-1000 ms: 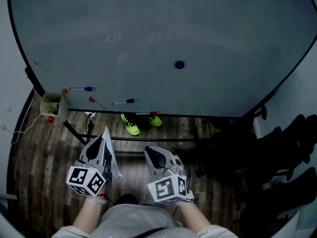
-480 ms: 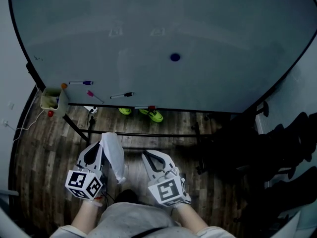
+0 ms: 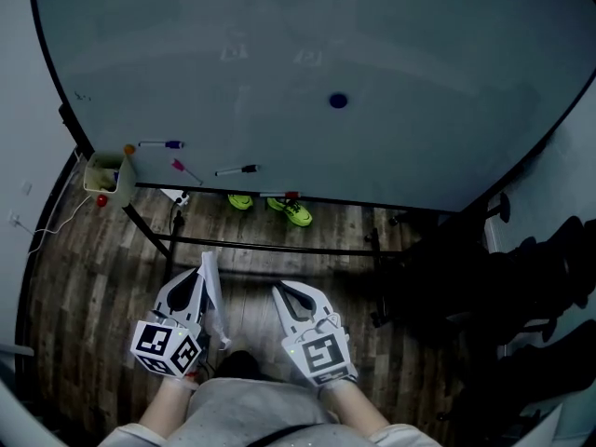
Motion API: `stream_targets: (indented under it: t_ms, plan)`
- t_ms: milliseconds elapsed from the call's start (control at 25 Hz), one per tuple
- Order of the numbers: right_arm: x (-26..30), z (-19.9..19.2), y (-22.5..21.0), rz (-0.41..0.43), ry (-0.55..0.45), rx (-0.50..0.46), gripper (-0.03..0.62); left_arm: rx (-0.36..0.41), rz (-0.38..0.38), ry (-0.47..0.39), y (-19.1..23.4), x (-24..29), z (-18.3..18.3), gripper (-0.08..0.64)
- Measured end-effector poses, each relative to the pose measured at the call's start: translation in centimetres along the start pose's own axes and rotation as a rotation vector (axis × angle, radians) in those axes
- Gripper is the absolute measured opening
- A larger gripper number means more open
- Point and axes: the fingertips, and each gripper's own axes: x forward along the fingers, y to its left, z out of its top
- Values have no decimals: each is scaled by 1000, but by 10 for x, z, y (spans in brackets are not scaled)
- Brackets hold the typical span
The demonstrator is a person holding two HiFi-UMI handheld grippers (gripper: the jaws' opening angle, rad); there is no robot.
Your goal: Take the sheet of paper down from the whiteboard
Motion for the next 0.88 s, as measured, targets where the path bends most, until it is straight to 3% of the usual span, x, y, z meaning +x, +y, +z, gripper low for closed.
stream_targets:
  t_ms: [360, 880]
  plan:
    - [-9, -2, 9, 5, -6, 45, 21, -18, -21, 26, -22, -15, -17, 15]
    - [-26, -5, 12, 6, -27, 72, 20, -2, -11, 14, -36, -30, -11, 15]
